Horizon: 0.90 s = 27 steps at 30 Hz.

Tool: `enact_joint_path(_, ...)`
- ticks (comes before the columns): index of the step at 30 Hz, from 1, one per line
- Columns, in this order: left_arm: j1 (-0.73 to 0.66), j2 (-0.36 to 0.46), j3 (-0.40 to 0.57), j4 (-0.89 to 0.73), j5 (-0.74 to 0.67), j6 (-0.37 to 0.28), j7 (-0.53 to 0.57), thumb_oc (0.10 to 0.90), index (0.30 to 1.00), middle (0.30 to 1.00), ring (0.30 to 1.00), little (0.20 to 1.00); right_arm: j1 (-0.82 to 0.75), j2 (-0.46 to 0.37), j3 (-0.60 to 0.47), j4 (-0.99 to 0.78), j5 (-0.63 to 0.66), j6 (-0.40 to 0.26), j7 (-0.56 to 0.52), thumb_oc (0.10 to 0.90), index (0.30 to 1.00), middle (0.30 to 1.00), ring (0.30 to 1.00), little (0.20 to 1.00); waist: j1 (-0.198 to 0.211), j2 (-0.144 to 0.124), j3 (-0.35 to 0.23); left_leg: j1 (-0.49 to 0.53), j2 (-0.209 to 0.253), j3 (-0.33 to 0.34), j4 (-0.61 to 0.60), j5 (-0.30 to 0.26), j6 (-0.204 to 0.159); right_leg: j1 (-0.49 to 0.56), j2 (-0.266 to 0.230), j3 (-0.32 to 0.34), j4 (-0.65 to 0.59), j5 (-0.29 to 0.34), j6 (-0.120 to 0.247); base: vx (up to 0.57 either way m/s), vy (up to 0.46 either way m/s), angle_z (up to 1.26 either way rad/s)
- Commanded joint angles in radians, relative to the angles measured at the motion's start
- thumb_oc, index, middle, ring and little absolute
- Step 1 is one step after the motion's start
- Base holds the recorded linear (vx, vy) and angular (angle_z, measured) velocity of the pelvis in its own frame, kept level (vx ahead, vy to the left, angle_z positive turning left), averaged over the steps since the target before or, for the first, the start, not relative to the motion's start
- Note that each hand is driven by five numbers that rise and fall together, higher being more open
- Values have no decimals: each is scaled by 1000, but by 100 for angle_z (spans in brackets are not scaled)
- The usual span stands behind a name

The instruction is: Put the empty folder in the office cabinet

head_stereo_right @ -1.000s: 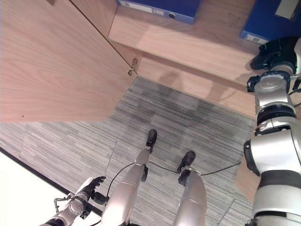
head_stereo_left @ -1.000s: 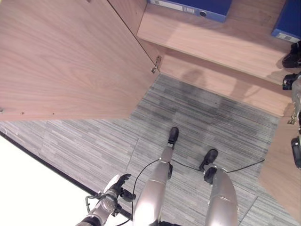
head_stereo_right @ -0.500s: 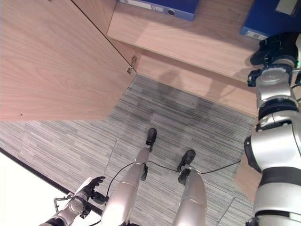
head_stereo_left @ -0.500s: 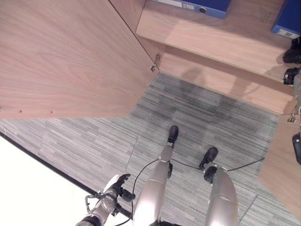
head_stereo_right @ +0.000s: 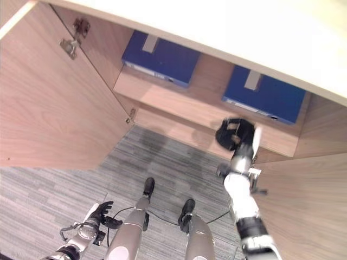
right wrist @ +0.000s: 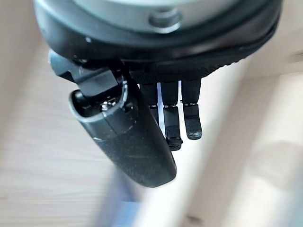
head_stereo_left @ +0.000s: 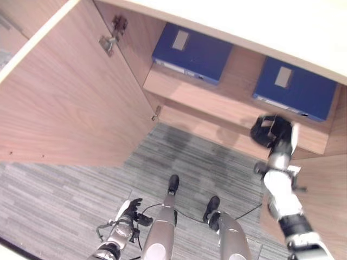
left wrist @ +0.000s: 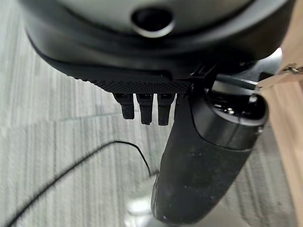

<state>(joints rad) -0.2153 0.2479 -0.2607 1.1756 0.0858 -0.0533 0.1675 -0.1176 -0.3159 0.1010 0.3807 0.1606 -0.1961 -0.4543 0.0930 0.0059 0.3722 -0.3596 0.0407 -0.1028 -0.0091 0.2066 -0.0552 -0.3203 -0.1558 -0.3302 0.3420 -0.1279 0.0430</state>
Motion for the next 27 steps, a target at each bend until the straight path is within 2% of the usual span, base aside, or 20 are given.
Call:
enact_joint_path(1,55,16,3,80,22,8,13,800,900,900,900,900,-32,-61,-14,-41,-69,-67,-13,800,900,900,900,900,-22,-18,-79,105,60,49,54,-184,-52,97,-2,26,-129,4,83,55,40,-19)
enact_joint_path(3,61,23,33,76,5,6,24,800,900,900,900,900,0,-72,45,8,-139,-31,22,800,900,900,900,900,-30,-21,-110,165,67,58,45,-189,-54,147,3,22,-137,-2,83,45,40,-27)
enact_joint_path(8,78,24,62,78,-17,-1,44,800,900,900,900,900,22,-80,120,70,-179,-11,79,800,900,900,900,900,-25,-26,-150,243,72,60,26,-192,-58,233,17,7,-167,-13,80,60,-4,-6)
enact_joint_path(9,92,24,72,71,-27,-8,49,800,900,900,900,900,29,-79,143,95,-193,-2,99,800,900,900,900,900,-12,-29,-172,265,71,59,17,-190,-64,272,23,-5,-197,-16,80,54,-42,8)
enact_joint_path(13,116,14,75,50,-47,-25,59,800,900,900,900,900,41,-75,165,123,-197,0,120,800,900,900,900,900,20,-33,-189,270,88,64,12,-162,-96,345,28,-61,-274,-9,85,-2,-23,22)
enact_joint_path(16,150,4,73,35,-44,-34,57,800,900,900,900,900,27,-78,184,161,-194,6,136,800,900,900,900,900,46,-38,-189,268,104,107,44,-163,-112,394,23,-113,-319,9,88,-95,34,35)
enact_joint_path(17,165,1,67,28,-34,-38,60,800,900,900,900,900,23,-80,185,171,-193,7,137,800,900,900,900,900,51,-40,-184,253,112,143,78,-162,-107,400,12,-133,-323,17,87,-201,88,58)
enact_joint_path(18,183,-8,62,18,-19,-38,59,800,900,900,900,900,23,-81,187,182,-185,9,144,800,900,900,900,900,44,-50,-181,251,146,273,136,-183,-78,406,-8,-166,-312,20,81,-213,116,81)
enact_joint_path(20,193,-1,68,11,-17,-34,56,800,900,900,900,900,34,-76,180,196,-166,16,154,800,900,900,900,900,35,-57,-189,256,165,375,199,-218,-54,402,-24,-197,-291,20,70,-100,101,113)
enact_joint_path(21,214,6,66,7,-3,-35,53,800,900,900,900,900,51,-72,162,216,-155,25,162,800,900,900,900,900,23,-54,-202,273,162,391,233,-274,-49,409,-31,-212,-253,-9,64,35,123,136)
enact_joint_path(24,224,4,60,9,12,-30,46,800,900,900,900,900,72,-63,144,236,-152,35,160,800,900,900,900,900,12,-38,-215,303,146,400,184,-273,-38,410,-37,-238,-216,-18,65,33,136,139)
enact_joint_path(25,223,6,71,18,15,-23,49,800,900,900,900,900,81,-45,129,255,-143,40,164,800,900,900,900,900,18,-36,-222,315,117,386,162,-284,-22,397,-64,-255,-146,-4,79,23,260,81)
enact_joint_path(27,225,13,75,16,23,-18,47,800,900,900,900,900,88,-30,115,252,-145,52,169,800,900,900,900,900,19,-32,-211,328,93,372,147,-299,7,372,-113,-253,-24,-6,107,33,269,70)
